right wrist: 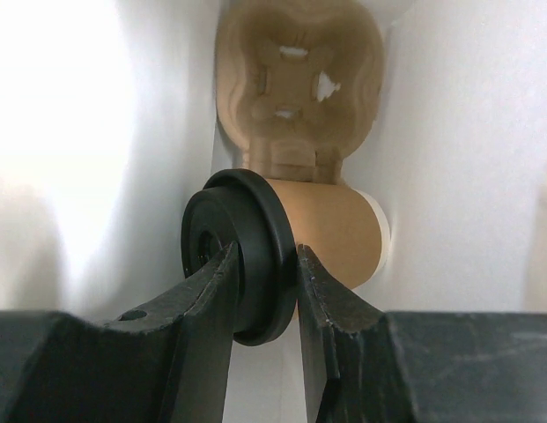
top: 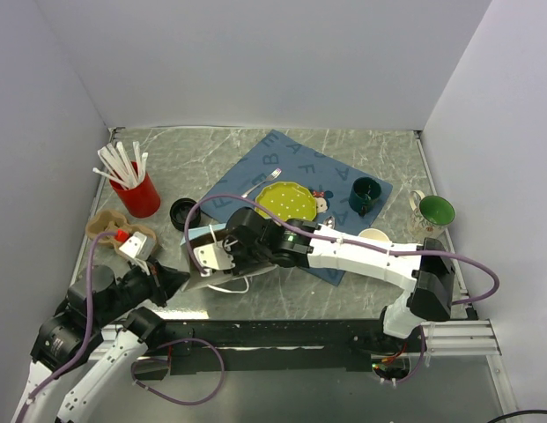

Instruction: Pack the takeout coffee

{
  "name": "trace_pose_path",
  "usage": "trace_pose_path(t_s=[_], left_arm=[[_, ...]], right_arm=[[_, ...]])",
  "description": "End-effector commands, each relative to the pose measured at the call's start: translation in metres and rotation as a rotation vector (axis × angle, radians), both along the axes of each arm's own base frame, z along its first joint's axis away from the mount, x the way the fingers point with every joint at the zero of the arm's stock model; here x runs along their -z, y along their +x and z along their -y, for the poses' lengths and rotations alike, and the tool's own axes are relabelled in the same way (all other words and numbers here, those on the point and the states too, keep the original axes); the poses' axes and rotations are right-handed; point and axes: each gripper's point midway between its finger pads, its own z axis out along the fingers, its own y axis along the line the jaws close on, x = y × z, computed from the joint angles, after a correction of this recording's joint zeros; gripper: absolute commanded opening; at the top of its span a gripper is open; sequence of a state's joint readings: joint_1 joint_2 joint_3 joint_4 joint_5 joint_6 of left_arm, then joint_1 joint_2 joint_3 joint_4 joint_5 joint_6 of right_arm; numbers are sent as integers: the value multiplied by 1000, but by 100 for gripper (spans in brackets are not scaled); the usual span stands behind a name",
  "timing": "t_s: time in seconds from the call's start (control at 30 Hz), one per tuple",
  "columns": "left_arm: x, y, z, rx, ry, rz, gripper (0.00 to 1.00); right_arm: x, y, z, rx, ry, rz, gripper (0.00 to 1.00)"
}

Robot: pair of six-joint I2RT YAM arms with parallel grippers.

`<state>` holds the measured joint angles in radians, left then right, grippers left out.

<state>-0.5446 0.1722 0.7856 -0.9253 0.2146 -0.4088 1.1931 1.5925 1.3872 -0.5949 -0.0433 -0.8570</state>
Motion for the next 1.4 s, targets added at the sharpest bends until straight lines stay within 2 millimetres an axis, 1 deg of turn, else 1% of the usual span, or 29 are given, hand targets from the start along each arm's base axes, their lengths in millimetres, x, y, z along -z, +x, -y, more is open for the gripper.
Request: trace_pose_path(t_s=[0.0,0.07,0.13,0.27,0.37,0.6,0.67,0.73,0.83,0.9,0.97,1.1,1.2,1.27,1.37], left_arm=[[-36,9,1,-26,-46,71,1],[-41,9,0,-30,-45,82,1],[-43,10,-1,-39,-44,78,1],[-48,11,-3,-58,-49,76,1],[-48,13,-3,-65,-43,61,1],[-50,19,-4,-89,-18,31,1],[-53,20,-7,-106,-14,28,1],[-56,23,-6,-114,-13,19,1],[-66,24,-5,-107,-7,26,1],[-66,27,-6,-114,13,26,1],[-71,29,-7,-115,21,38,1],[-72,33,-5,-116,30,34,1],[-67,37,-8,-140,43,24,1],[-65,39,-6,-133,52,15,1],[-66,43,-5,-144,55,17,1]], right_arm=[[-62,-17,-18,-40,178,8,0],[-65,-22,-20,-48,185,-3,0],[-70,-25,-20,-55,197,-2,0],[-86,-29,-21,-59,236,7,0],[-101,-30,-21,-58,256,9,0],[-117,-39,-15,-52,294,-6,0],[-123,-42,-13,-48,320,-18,0],[-126,-47,-12,-48,331,-34,0],[-138,-48,-10,-32,380,-36,0],[-147,-49,-8,-31,412,-30,0],[-153,-50,-6,-24,431,-36,0],[-161,-52,-2,-18,454,-32,0],[-173,-55,0,-21,494,-42,0],[-184,-59,0,-23,538,-64,0],[-196,-65,-2,-24,589,-107,0]])
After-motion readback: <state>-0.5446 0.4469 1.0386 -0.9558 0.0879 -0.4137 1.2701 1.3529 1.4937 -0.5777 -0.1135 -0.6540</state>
